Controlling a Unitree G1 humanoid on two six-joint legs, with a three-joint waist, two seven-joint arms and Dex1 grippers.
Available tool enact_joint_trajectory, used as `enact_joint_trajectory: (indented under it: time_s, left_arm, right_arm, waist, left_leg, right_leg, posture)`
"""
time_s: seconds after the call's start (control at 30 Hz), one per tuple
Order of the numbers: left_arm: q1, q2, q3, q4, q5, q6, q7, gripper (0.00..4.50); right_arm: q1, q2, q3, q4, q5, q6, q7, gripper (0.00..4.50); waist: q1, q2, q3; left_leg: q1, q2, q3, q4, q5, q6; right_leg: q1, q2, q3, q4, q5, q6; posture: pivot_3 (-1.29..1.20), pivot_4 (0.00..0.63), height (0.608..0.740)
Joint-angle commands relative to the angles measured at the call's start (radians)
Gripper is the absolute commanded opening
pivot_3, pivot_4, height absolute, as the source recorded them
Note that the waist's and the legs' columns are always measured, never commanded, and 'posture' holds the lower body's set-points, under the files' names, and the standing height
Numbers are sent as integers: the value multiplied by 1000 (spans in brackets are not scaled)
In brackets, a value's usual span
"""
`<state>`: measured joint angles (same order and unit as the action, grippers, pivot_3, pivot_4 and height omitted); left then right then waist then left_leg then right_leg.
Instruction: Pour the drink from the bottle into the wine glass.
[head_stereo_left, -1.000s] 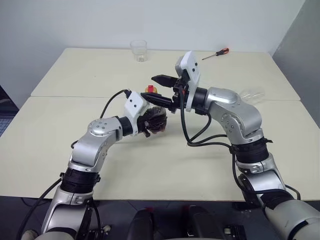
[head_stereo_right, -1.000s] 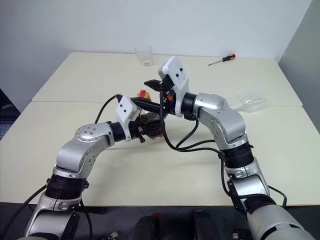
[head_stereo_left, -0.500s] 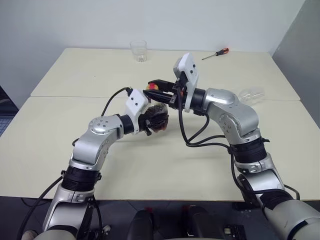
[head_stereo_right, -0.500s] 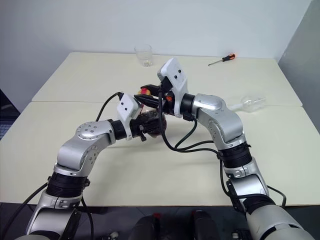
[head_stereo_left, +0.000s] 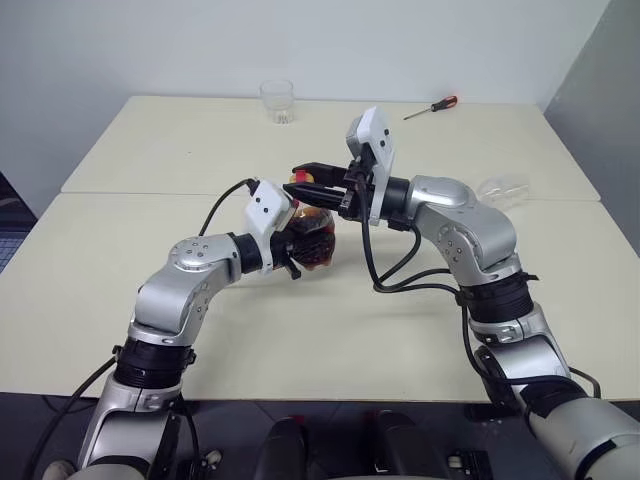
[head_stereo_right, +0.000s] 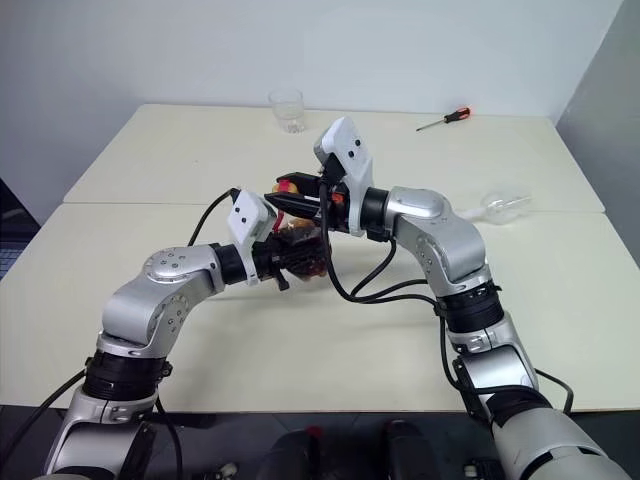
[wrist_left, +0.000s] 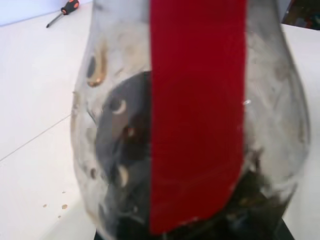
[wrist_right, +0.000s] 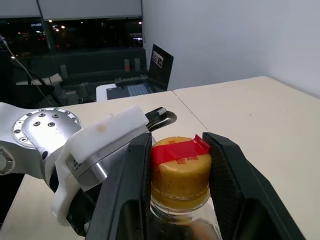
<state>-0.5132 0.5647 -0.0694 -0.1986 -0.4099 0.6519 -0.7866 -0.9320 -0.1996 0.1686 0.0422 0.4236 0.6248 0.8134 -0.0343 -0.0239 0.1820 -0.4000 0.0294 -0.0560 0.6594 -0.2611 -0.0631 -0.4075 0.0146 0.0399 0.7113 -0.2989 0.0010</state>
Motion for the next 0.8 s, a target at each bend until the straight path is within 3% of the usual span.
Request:
enact_joint_trajectory:
  time_s: [0.03,0.37,0.57,0.67,0.8]
  left_arm:
    - [30,38,28,-151,-85,11,-81,919]
    - [103,106,58,-284,-222,70,-152,919]
    - [101,124,54,-282,-238,65,-164,919]
    - [95,121,52,-269,-228,55,-156,919]
    - [91,116,51,-259,-220,51,-151,919]
  right_arm:
    - [-41,-41,-55,34,11,-15,27,1249]
    - [-90,-91,-64,252,127,-125,415,1249]
    - [-113,-96,-30,320,92,-209,508,1249]
    - [-116,-90,-34,331,75,-236,489,1249]
    - [-102,-101,-55,297,94,-192,453,2630]
  waist:
    - [0,0,0]
    - [2,0,1]
    - [1,1,2]
    - [1,1,2]
    - [2,1,2]
  left_leg:
    - [0,0,0,0,0,0]
    - [0,0,0,1,0,0]
    - [0,0,0,0,0,0]
    - [0,0,0,0,0,0]
    - [0,0,0,0,0,0]
  right_leg:
    - [0,0,0,0,0,0]
    - [0,0,0,0,0,0]
    - [0,0,-1,0,0,0]
    - [0,0,-1,0,0,0]
    - [0,0,-1,0,0,0]
  posture:
    - [0,150,740]
    - [0,150,740]
    - [0,150,740]
    - [0,150,740]
    - [0,150,740]
